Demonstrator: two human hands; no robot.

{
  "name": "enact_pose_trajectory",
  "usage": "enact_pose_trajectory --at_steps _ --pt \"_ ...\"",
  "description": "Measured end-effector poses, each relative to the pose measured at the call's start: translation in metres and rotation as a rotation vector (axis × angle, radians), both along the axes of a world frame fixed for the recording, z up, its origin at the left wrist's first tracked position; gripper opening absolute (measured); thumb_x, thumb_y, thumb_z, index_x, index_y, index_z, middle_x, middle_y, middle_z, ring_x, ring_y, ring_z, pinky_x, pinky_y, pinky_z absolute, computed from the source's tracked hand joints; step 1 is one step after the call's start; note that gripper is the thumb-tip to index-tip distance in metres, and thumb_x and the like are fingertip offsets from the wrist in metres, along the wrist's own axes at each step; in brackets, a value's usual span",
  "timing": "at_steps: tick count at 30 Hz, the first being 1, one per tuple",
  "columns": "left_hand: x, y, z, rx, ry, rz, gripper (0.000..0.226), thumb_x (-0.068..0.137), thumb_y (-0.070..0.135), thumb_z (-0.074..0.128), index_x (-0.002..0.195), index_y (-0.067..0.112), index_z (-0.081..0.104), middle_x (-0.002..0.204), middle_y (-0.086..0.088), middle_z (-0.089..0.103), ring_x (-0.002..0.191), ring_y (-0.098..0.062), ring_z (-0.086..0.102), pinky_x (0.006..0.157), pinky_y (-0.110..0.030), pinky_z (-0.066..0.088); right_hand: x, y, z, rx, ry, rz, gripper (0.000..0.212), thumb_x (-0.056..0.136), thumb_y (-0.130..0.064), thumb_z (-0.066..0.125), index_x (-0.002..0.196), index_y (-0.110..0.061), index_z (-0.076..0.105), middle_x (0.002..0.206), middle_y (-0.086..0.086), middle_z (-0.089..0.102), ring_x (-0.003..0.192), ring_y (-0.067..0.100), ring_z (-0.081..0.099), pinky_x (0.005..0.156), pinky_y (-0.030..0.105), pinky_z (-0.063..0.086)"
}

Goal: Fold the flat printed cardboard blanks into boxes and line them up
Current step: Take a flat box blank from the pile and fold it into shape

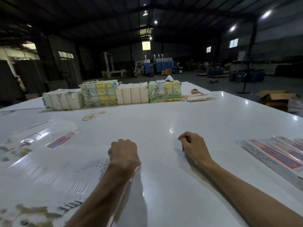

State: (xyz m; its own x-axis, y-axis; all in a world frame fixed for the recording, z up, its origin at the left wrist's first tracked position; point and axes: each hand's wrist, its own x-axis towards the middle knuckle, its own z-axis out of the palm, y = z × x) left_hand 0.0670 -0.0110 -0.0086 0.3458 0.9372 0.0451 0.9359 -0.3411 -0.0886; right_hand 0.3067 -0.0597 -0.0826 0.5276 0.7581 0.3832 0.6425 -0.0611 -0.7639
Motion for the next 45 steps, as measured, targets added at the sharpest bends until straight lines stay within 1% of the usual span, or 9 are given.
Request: enact_pose_trajectory --at_steps 3,6,15,20,26,30,36,40,45 --pt "-0.023 0.01 0.01 -0.065 0.128 0.155 0.085 0.071 0.076 0.08 0.127 0.014 0.064 0.127 -0.006 0.064 0.12 -0.025 0.059 0.097 -0.034 0.056 0.001 0.003 0.0 0.004 0.006 0.026 0.025 0.101 -0.012 0.05 0.093 -0.024 0.072 0.067 -0.004 0.069 0.049 0.016 0.067 0.072 0.046 0.061" --pt "-0.035 0.017 0.01 -0.103 0.144 0.202 0.088 0.065 0.082 0.078 0.122 0.016 0.065 0.118 -0.003 0.069 0.112 -0.022 0.065 0.097 -0.035 0.057 0.002 0.002 -0.001 0.013 0.016 0.047 0.026 0.099 -0.011 0.051 0.091 -0.025 0.071 0.065 -0.003 0.069 0.048 0.017 0.067 0.07 0.046 0.061" --pt "-0.046 0.025 0.01 -0.139 0.076 0.23 0.08 0.072 0.076 0.079 0.123 0.018 0.061 0.115 0.0 0.071 0.108 -0.018 0.069 0.105 -0.037 0.051 0.0 0.001 -0.002 0.012 0.015 0.057 0.026 0.098 -0.012 0.051 0.089 -0.027 0.07 0.064 -0.006 0.068 0.055 0.011 0.067 0.063 0.032 0.053" --pt "-0.044 0.027 0.009 -0.063 -0.048 0.143 0.048 0.087 0.054 0.079 0.114 0.017 0.063 0.098 0.0 0.072 0.085 -0.014 0.073 0.083 -0.028 0.058 -0.001 0.0 -0.001 -0.005 0.037 0.077 0.025 0.099 -0.011 0.051 0.092 -0.023 0.071 0.065 -0.003 0.069 0.054 0.01 0.066 0.061 0.023 0.048" --pt "-0.027 0.04 0.023 -0.165 -0.428 -0.05 0.039 0.082 0.053 0.084 0.094 0.016 0.075 0.077 0.005 0.075 0.062 -0.012 0.074 0.06 -0.026 0.058 -0.002 0.001 -0.001 0.02 0.047 0.089 0.024 0.1 -0.009 0.051 0.093 -0.02 0.072 0.066 -0.001 0.069 0.056 0.009 0.066 0.052 0.014 0.046" --pt "-0.002 0.04 0.032 -0.492 -0.753 -0.134 0.037 0.09 0.048 0.079 0.092 0.011 0.078 0.076 0.001 0.08 0.066 -0.014 0.078 0.053 -0.021 0.057 -0.003 0.0 0.0 0.064 0.102 0.101 0.025 0.099 -0.007 0.051 0.093 -0.019 0.073 0.069 0.004 0.069 0.052 0.006 0.061 0.049 0.017 0.047" --pt "0.046 0.025 -0.025 -0.901 -1.143 -0.274 0.037 0.105 0.04 0.06 0.121 0.008 0.068 0.107 -0.003 0.081 0.078 -0.021 0.078 0.069 -0.028 0.061 -0.003 0.001 0.004 0.183 0.167 0.098 0.022 0.107 -0.01 0.054 0.1 -0.017 0.073 0.076 0.003 0.071 0.064 0.013 0.065 0.064 0.022 0.053" --pt "0.056 0.02 -0.061 -1.083 -1.41 -0.253 0.04 0.106 0.04 0.058 0.129 0.007 0.064 0.119 -0.011 0.077 0.091 -0.031 0.077 0.079 -0.039 0.063 -0.003 0.001 0.004 0.257 0.199 0.078 0.016 0.109 -0.018 0.053 0.111 -0.024 0.068 0.083 0.0 0.07 0.077 0.018 0.067 0.073 0.032 0.06" --pt "0.055 0.021 -0.062 -1.101 -1.39 -0.314 0.057 0.094 0.059 0.066 0.125 0.012 0.06 0.114 -0.012 0.078 0.097 -0.04 0.078 0.076 -0.04 0.063 -0.007 0.003 0.015 0.252 -0.093 0.164 0.029 0.108 -0.031 0.055 0.136 -0.035 0.06 0.12 -0.01 0.058 0.11 0.004 0.057 0.086 0.015 0.052"
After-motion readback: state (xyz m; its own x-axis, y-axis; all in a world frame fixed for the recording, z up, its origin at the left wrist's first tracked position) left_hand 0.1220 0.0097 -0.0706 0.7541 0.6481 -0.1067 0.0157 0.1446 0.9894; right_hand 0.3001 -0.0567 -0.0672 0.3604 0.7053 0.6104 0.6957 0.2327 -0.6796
